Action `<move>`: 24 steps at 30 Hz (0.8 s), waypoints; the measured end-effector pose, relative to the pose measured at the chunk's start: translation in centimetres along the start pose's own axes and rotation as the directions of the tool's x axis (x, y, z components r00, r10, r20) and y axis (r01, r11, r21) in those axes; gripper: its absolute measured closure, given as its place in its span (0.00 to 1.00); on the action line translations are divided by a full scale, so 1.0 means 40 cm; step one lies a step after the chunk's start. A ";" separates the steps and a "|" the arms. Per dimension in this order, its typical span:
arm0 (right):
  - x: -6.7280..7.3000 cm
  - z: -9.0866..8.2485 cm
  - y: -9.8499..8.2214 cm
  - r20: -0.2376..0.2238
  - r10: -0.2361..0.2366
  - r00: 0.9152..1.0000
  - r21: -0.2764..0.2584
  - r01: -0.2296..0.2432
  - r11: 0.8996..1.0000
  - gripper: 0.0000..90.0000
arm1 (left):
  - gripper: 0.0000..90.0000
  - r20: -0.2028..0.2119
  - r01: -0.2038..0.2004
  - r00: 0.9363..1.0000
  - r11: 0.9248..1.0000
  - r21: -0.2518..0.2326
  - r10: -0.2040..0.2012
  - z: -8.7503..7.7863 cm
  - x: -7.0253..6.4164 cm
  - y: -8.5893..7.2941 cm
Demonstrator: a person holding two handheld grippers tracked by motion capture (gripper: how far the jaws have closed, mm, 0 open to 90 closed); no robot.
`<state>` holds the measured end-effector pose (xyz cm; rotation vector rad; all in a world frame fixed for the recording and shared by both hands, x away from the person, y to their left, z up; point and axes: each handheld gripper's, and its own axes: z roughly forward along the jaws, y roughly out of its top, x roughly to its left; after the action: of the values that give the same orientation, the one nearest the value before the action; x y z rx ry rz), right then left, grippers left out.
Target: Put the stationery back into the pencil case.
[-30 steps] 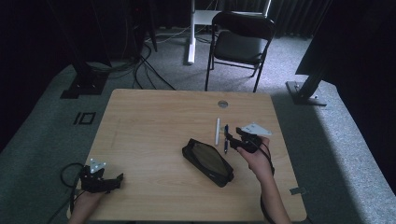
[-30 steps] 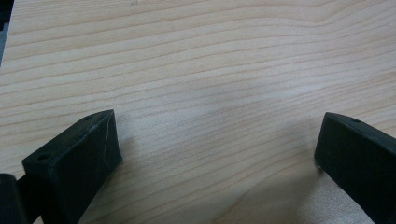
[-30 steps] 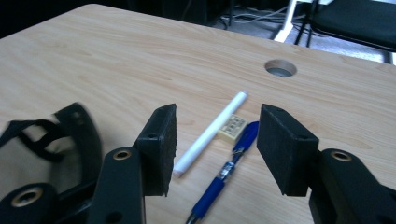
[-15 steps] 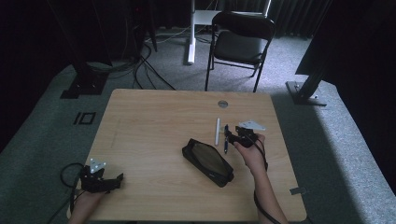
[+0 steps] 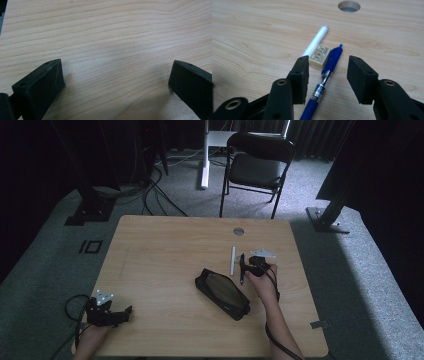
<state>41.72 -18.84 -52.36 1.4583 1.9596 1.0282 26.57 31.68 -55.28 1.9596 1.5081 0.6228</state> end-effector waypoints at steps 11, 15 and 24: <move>0.006 0.036 -0.014 0.048 0.019 0.999 0.053 -0.021 0.998 0.63 | 0.00 0.000 0.000 1.000 1.000 0.000 0.000 0.000 0.000 0.000; 0.010 0.046 -0.014 0.065 0.011 0.998 0.070 -0.016 0.997 0.64 | 0.00 0.000 0.000 1.000 1.000 0.000 0.000 0.000 0.000 0.000; 0.014 0.068 -0.021 0.089 0.015 0.996 0.107 -0.024 0.994 0.68 | 0.00 0.000 0.000 1.000 1.000 0.000 0.000 0.000 0.000 0.000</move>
<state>43.10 -17.69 -54.63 1.5566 1.9681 0.8622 26.57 31.68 -55.28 1.9594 1.5081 0.6230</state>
